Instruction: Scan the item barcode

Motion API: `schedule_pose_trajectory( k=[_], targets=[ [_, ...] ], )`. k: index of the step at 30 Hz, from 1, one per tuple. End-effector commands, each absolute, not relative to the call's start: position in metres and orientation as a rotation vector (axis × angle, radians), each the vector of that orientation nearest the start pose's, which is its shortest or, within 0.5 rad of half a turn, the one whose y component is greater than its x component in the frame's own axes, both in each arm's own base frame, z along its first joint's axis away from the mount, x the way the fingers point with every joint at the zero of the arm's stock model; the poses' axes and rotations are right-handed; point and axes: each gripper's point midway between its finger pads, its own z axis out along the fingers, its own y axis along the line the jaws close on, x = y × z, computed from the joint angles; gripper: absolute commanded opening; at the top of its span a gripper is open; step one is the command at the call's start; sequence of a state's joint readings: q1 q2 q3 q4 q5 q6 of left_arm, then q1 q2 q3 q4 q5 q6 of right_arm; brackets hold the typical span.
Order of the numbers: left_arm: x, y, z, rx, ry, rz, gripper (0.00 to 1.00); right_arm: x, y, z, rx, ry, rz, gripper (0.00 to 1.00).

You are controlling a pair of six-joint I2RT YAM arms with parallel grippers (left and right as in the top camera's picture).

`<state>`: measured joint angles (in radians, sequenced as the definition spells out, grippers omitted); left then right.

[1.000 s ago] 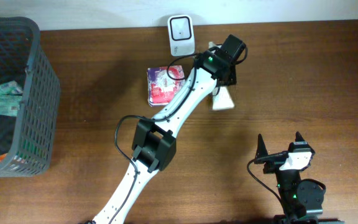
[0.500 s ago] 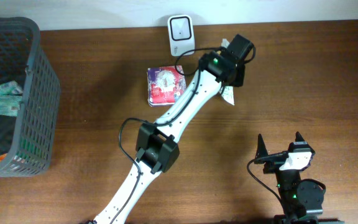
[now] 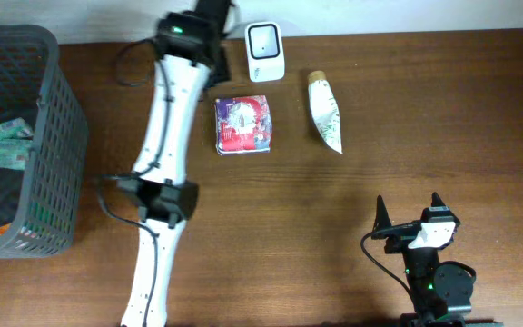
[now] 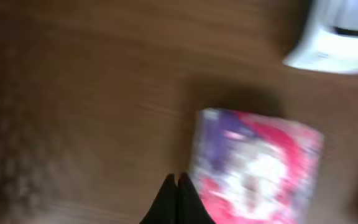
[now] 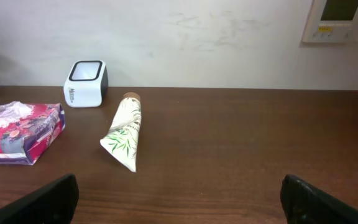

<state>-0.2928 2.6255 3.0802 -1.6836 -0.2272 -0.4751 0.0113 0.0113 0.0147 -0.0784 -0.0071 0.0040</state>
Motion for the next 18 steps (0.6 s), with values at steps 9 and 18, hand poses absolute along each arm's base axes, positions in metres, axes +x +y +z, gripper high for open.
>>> schedule_pose_trajectory(
  k=[9,18],
  targets=[
    [0.505,-0.108,0.059,-0.326,2.992,0.175,0.00,0.246,0.005,0.155,-0.006,1.652,0.023,0.98],
    [0.500,-0.140,0.019,-0.305,3.067,-0.023,0.00,0.246,0.005,0.155,-0.006,1.652,0.023,0.99]
  ],
)
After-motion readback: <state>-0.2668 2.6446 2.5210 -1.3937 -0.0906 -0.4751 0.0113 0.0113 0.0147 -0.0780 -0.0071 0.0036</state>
